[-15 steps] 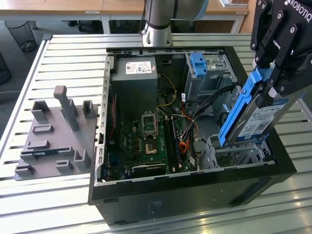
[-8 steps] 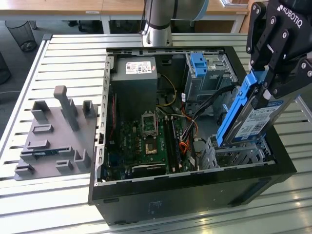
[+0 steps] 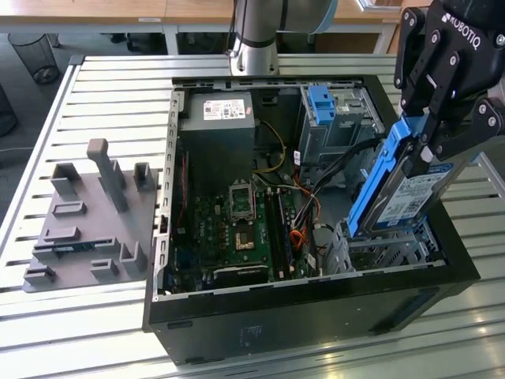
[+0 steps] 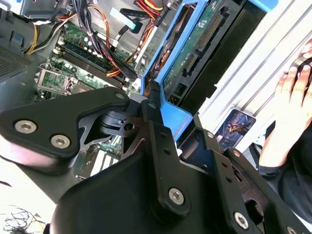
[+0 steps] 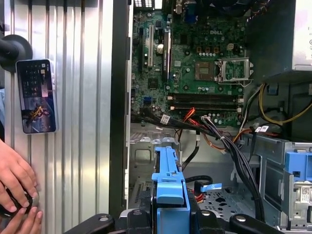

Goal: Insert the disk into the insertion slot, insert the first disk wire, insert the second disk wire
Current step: 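Insert the disk into the insertion slot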

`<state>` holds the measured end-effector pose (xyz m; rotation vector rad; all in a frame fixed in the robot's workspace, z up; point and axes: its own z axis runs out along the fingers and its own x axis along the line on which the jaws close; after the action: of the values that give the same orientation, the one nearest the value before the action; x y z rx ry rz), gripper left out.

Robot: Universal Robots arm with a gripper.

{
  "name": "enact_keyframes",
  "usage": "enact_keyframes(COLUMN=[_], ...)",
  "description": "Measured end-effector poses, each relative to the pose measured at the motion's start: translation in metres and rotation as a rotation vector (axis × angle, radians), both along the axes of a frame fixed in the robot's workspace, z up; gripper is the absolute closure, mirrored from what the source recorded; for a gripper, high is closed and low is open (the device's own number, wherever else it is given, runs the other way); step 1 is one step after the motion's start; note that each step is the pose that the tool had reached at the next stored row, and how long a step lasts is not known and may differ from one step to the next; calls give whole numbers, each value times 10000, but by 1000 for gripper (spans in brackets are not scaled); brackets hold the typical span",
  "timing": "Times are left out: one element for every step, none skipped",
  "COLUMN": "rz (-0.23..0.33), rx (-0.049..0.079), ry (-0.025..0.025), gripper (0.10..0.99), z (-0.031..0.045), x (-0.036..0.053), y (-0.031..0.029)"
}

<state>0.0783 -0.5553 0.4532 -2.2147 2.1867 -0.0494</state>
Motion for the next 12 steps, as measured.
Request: enact_keyframes(rz=[0, 0, 0, 0, 0, -1, 0, 0, 0, -1, -1, 0], rx=[0, -1, -1, -1, 0, 0, -1, 0, -1, 1, 2, 2], ry=[0, 0, 0, 0, 0, 0, 0, 0, 0, 0, 0, 0], gripper=[722, 722, 722, 722, 722, 722, 722, 722, 722, 722, 722, 722], z=[-4, -10, -16, -22, -28, -34, -39, -45, -50, -56, -62, -67], x=[0, -1, -2, -2, -3, -4, -4, -5, -6, -7, -9, -10], y=[6, 11, 16, 20, 25, 30, 35, 40, 45, 48, 50, 53])
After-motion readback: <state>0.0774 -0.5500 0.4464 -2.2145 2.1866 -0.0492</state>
